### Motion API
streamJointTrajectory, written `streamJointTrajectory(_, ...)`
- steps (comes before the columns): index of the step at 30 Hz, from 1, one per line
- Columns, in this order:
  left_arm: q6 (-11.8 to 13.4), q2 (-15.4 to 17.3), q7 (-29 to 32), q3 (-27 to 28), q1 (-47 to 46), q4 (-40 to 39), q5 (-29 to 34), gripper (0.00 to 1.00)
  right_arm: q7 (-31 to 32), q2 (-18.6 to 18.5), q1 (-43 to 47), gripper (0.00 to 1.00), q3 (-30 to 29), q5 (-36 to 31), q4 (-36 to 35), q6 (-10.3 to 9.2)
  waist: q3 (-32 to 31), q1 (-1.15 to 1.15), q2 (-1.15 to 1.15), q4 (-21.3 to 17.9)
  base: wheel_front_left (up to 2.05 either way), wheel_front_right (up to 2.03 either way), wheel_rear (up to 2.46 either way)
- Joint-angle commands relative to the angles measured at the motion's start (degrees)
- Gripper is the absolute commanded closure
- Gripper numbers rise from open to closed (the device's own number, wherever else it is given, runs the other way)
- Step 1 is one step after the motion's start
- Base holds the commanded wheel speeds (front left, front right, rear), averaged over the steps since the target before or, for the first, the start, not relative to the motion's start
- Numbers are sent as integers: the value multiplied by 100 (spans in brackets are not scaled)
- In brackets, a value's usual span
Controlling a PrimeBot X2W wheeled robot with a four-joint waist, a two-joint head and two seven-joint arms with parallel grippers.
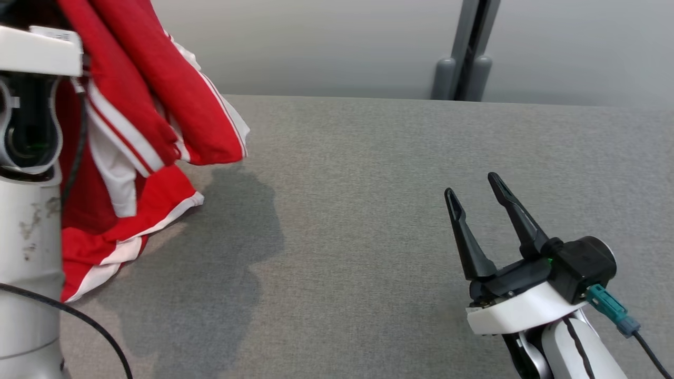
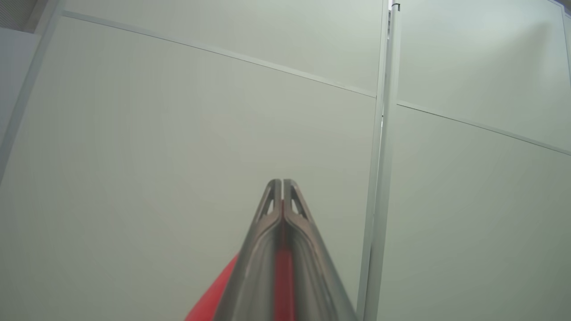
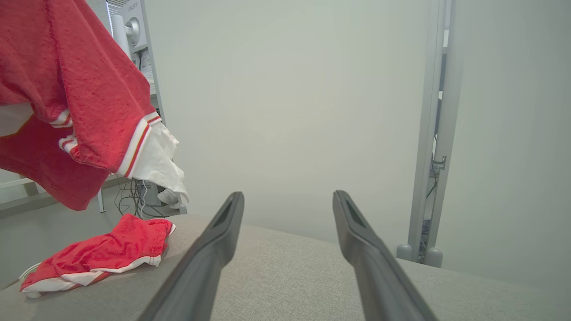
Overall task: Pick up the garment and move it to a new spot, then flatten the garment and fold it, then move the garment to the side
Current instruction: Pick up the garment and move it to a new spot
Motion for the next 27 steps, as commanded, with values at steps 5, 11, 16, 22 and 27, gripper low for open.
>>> streamJointTrajectory(5, 95, -283, 310, -394, 184, -689, 0, 100, -33, -36, 25, 0, -262, -65, -81, 1, -86, 0, 0, -378, 0, 0, 0)
streamJointTrajectory(11, 217, -710, 549, -791, 357, -1170, -107, 100, -32, -34, -24, 0, -653, -125, -125, 1, -43, 0, 0, -825, 0, 0, 0)
streamJointTrajectory(16, 293, -955, 562, -1143, 540, -1290, -60, 100, -33, -33, -34, 0, -904, -154, -190, 1, 76, 0, 0, -1268, 0, 0, 0)
streamJointTrajectory(22, 333, -1107, 388, -1428, 784, -987, -55, 100, -32, -32, -83, 0, -1014, -130, -203, 1, 299, 0, 0, -1739, 0, 0, 0)
streamJointTrajectory(27, 287, -1164, -144, -1788, 785, -328, 379, 100, -33, -30, -139, 0, -1032, -65, -229, 1, 571, 0, 0, -2191, 0, 0, 0)
